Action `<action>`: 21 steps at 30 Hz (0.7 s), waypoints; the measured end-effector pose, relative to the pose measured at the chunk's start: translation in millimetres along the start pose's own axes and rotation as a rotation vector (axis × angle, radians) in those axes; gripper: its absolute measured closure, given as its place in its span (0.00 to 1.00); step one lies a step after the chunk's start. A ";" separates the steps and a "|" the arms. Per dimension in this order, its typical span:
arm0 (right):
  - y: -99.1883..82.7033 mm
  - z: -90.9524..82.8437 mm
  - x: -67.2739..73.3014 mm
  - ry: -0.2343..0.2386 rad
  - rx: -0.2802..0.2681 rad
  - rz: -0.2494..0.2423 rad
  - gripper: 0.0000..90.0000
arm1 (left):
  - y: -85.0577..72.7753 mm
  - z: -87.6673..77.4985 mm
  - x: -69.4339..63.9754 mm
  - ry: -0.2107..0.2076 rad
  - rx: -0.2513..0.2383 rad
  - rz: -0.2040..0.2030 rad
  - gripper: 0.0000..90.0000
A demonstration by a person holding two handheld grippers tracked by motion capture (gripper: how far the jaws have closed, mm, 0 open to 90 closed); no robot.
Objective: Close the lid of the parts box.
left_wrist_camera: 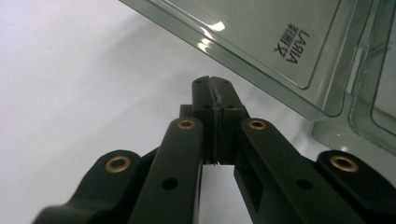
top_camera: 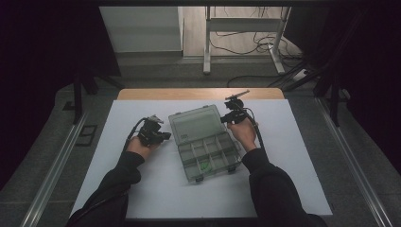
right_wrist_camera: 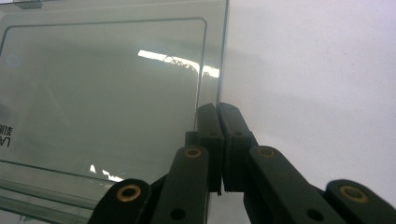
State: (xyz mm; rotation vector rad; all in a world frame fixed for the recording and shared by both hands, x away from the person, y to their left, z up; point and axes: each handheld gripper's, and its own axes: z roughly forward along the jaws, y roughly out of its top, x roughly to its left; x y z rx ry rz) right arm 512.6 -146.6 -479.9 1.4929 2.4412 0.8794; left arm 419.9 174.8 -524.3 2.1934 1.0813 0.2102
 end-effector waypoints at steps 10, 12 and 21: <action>-1.9 -0.7 -0.5 0.001 -0.011 0.005 0.98 | 3.4 8.4 -0.7 0.015 -0.015 -0.005 1.00; -1.8 -1.2 0.1 0.001 -0.015 0.001 0.98 | 4.6 9.0 1.6 0.008 -0.027 -0.018 1.00; -2.9 -6.4 1.0 0.007 -0.047 0.010 0.97 | 12.1 10.5 5.7 0.012 -0.084 -0.013 1.00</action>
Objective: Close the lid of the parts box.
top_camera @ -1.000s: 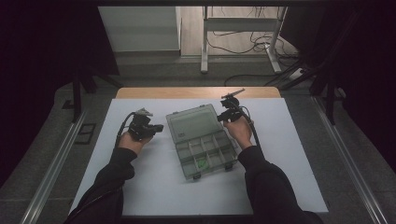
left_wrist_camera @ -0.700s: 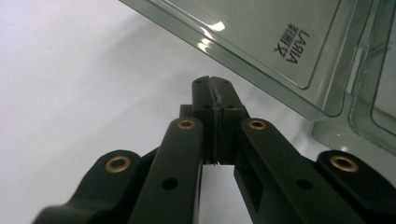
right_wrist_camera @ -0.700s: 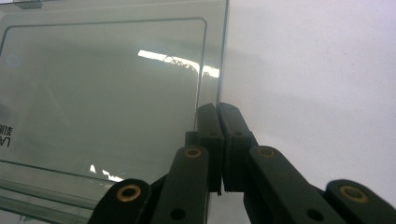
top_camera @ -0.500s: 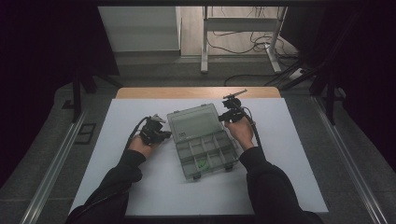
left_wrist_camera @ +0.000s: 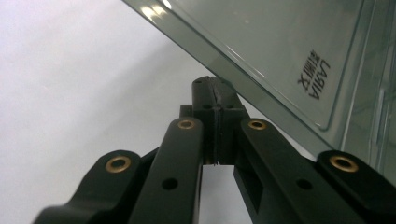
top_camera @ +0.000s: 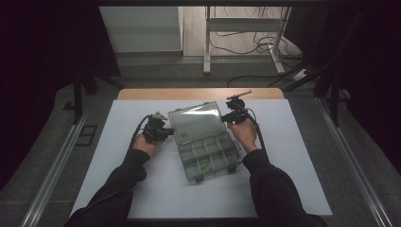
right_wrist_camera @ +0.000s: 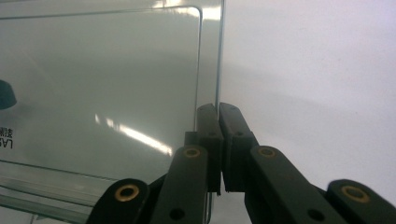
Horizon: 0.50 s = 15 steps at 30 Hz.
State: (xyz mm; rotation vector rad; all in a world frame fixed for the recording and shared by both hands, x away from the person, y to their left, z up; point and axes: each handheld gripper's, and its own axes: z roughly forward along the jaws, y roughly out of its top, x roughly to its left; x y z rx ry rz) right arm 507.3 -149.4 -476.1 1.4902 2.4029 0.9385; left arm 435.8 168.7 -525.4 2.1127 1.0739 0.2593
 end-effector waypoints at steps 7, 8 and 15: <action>-3.2 -7.4 -2.8 0.009 -0.028 -0.003 0.97 | 5.9 -4.1 -0.5 -0.010 -0.048 0.034 1.00; -3.6 -8.8 -3.1 0.008 -0.028 -0.002 0.97 | 7.0 -5.2 -0.8 -0.013 -0.054 0.037 1.00; -6.1 -17.8 -4.8 0.014 -0.046 -0.014 0.96 | 11.8 -12.0 -2.4 -0.046 -0.084 0.064 1.00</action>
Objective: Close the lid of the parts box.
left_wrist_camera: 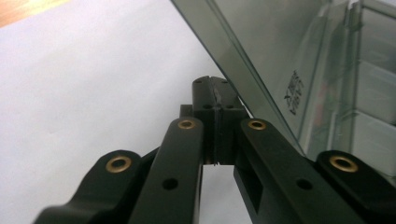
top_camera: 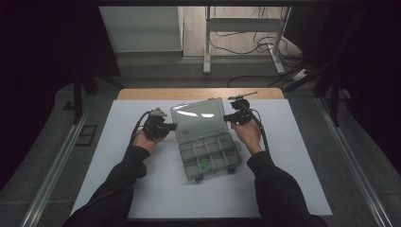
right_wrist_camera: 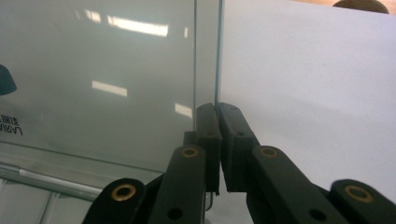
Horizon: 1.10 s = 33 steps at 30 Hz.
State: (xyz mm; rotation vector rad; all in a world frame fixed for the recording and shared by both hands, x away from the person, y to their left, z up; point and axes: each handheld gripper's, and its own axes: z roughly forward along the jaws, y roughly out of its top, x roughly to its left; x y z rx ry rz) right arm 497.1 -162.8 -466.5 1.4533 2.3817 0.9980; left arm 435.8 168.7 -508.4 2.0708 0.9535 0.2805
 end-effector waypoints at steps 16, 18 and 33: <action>-7.0 -21.1 3.1 0.037 -0.021 -0.044 0.93 | 12.8 -14.5 -9.4 -0.052 0.003 0.027 1.00; -7.9 -23.6 4.1 0.037 -0.023 -0.056 0.93 | 14.1 -16.0 -11.3 -0.054 0.005 0.029 1.00; -16.5 -41.5 5.8 0.053 -0.036 -0.079 0.90 | 18.3 -26.7 -24.6 -0.055 0.029 0.054 1.00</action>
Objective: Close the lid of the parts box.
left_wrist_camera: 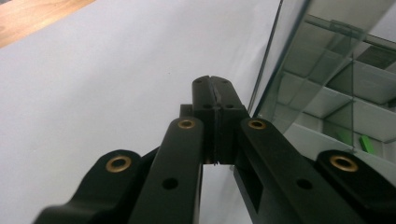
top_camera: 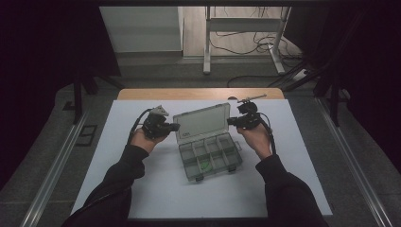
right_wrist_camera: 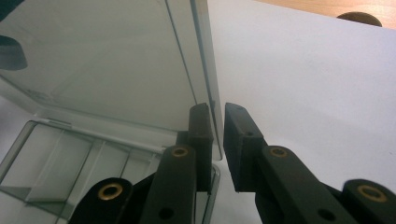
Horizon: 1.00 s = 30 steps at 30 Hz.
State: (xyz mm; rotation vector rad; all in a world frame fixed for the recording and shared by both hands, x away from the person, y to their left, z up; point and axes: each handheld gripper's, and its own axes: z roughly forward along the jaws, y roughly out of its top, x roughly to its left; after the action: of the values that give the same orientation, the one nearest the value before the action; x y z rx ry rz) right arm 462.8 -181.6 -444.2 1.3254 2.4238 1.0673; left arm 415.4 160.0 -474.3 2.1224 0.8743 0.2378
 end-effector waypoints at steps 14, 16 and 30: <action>-12.0 -14.2 4.1 0.010 0.030 -0.065 0.94 | -1.8 -5.9 -9.3 -0.033 0.016 0.003 1.00; -13.7 -16.1 4.5 0.006 0.028 -0.062 0.95 | -2.0 -7.4 -10.4 -0.035 0.019 0.007 1.00; -27.1 -36.4 5.1 0.025 0.031 -0.059 0.96 | -3.2 -10.8 -20.5 -0.072 0.022 -0.008 1.00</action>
State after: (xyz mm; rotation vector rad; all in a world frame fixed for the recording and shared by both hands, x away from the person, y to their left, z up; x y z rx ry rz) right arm 424.8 -205.3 -434.9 1.2488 2.4911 1.0412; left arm 393.8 154.5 -467.1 2.1336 0.8461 0.1475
